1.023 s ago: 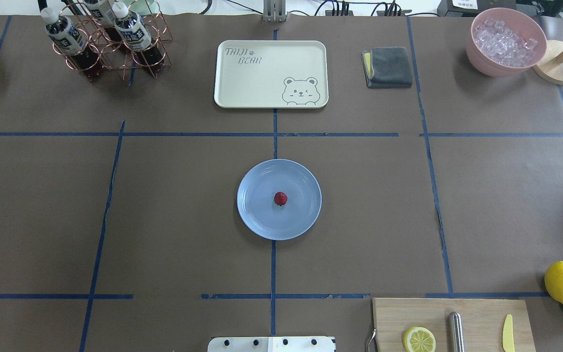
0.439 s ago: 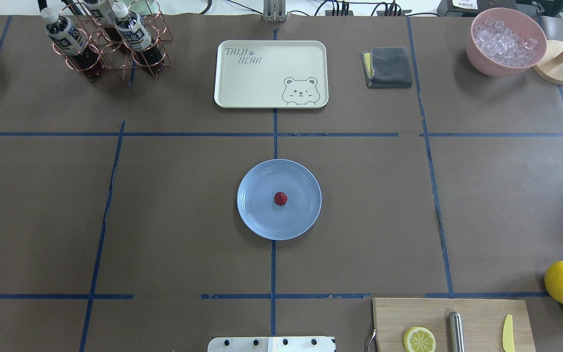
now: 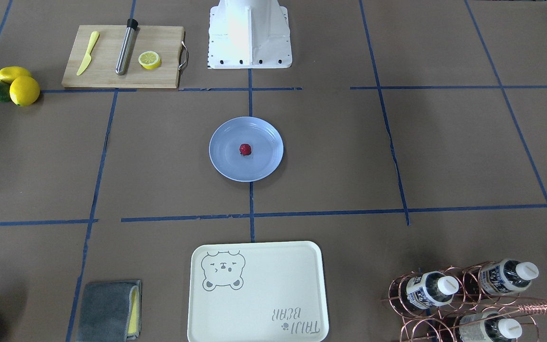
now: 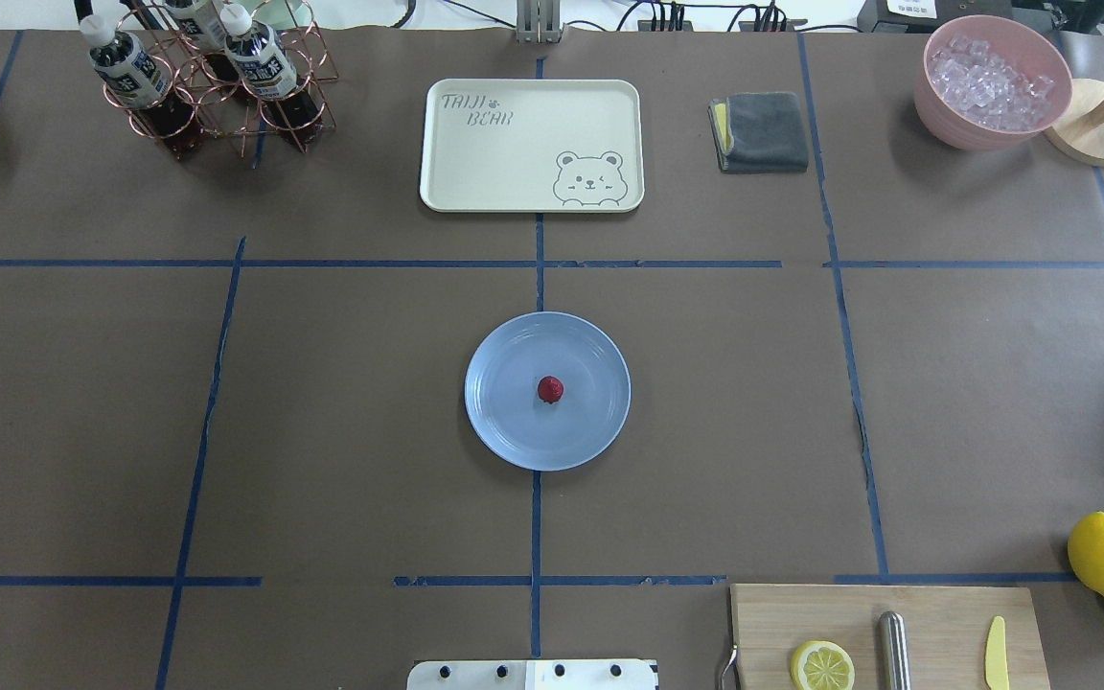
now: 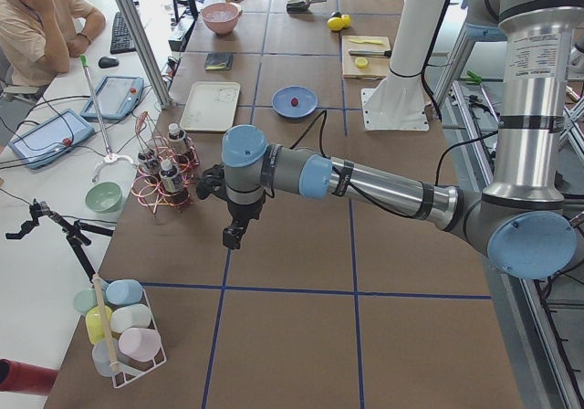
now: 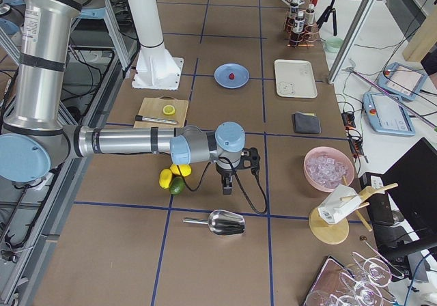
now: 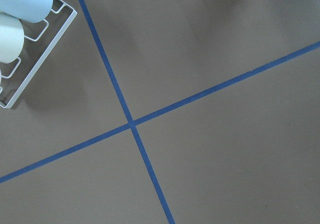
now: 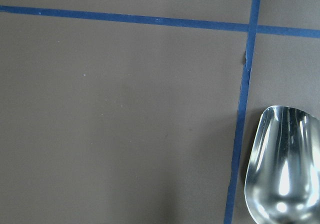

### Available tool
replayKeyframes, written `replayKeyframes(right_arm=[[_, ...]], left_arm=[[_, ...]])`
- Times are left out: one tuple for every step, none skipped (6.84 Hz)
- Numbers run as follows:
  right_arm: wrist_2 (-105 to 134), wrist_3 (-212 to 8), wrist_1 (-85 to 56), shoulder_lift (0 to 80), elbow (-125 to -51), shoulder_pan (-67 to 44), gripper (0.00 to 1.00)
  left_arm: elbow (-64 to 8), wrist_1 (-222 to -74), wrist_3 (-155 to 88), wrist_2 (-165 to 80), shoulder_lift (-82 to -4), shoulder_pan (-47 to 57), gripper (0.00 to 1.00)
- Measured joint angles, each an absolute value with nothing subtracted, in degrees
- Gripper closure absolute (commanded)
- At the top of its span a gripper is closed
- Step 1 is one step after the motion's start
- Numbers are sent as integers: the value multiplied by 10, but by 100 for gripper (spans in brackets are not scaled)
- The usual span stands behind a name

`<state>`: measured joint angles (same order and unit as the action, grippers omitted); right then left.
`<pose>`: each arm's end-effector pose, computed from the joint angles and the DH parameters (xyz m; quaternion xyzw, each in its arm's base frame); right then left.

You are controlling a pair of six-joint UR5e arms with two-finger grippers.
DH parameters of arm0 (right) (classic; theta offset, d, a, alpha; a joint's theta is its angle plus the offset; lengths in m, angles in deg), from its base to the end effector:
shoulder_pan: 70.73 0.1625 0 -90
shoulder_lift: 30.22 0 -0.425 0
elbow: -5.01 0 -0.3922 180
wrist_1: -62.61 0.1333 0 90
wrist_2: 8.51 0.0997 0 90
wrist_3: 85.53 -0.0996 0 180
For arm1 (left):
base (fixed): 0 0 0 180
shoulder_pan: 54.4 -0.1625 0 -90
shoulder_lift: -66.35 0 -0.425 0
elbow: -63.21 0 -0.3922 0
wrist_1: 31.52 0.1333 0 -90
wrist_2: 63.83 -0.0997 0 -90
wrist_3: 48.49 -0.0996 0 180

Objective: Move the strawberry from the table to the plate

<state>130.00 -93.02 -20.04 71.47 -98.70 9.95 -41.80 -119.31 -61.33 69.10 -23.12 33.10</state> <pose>-0.0093 -0.4190 0.6137 0.0138 -0.4159 -0.0481 0.9080 -0.0441 -0.4911 0.5395 0.1318 0.3534 0.1623 0.9118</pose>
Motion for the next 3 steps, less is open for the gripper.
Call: replayKeyframes(right_arm=[[1300,-931,-200,715,-987,99,0],[1302,-931,-200,715,-987,99,0],[1307,-931,-200,715,-987,99,0]], left_arm=[[-418,-1193,-613,691,-230,331,0],[-419,-1194,-612,691,-229,332,0],[-421,-1194,-611,691,-228,332,0]])
